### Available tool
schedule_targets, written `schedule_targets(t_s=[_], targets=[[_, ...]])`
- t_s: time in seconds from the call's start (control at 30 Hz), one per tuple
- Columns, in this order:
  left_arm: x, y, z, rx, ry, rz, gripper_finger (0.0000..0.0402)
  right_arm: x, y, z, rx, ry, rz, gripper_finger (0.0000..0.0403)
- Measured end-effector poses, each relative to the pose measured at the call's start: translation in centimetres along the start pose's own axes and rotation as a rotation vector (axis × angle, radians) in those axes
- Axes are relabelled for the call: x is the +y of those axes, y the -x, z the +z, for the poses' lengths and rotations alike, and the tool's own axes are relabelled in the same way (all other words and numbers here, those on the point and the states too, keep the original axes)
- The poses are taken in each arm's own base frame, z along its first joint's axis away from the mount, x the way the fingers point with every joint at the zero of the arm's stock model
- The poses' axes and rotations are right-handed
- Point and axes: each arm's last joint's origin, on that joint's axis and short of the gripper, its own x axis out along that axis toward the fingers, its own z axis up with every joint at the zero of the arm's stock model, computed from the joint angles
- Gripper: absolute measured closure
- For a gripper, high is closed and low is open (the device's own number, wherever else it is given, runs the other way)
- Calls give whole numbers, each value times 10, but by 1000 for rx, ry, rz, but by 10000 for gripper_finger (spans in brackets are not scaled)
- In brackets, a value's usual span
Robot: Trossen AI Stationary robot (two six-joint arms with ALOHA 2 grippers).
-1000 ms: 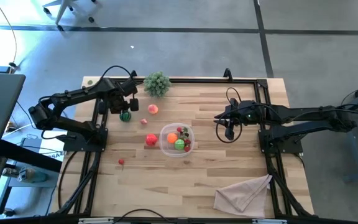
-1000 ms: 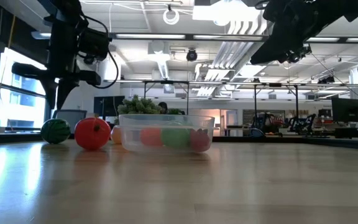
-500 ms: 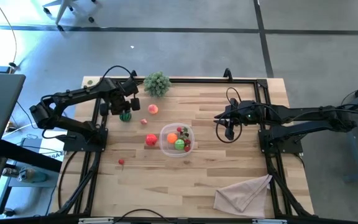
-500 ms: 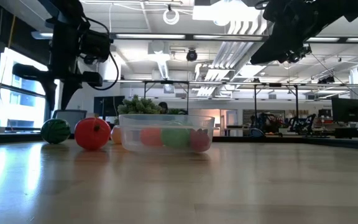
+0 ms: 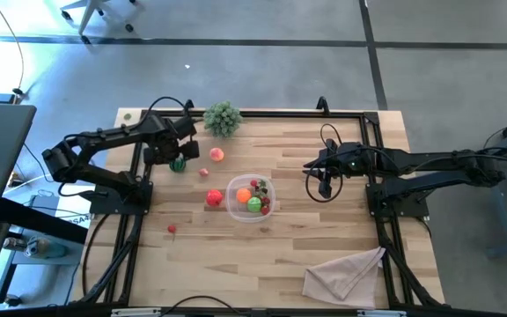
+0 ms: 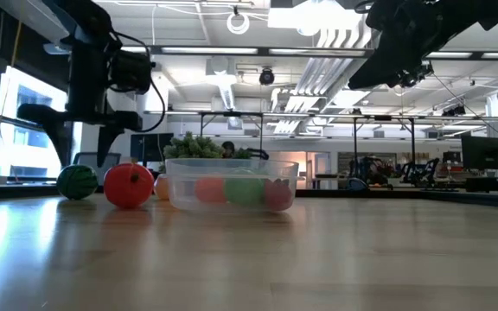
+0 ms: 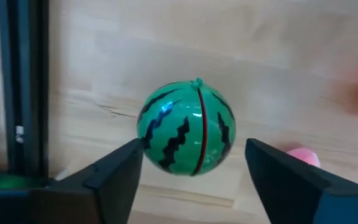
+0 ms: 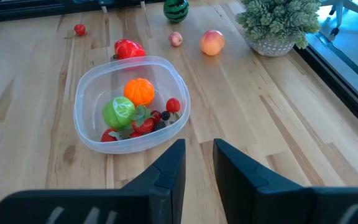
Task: Pick and placing Produce into tupperware
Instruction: Put the watermelon into the transparent bin
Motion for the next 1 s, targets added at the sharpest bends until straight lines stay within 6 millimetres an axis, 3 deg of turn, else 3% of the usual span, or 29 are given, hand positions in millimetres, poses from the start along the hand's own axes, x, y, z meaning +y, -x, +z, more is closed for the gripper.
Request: schedule_targets(t_s=[0.47,0.7,1.0], targets=[[1,-5,0,-37,-2,13,6,0,0,0,0,0,0,331],[3,-14,-1,-38,2,-2,24,0,0,0,0,0,0,331],[6,-27,-4,-42,18,-14,14,0,0,0,0,0,0,331]])
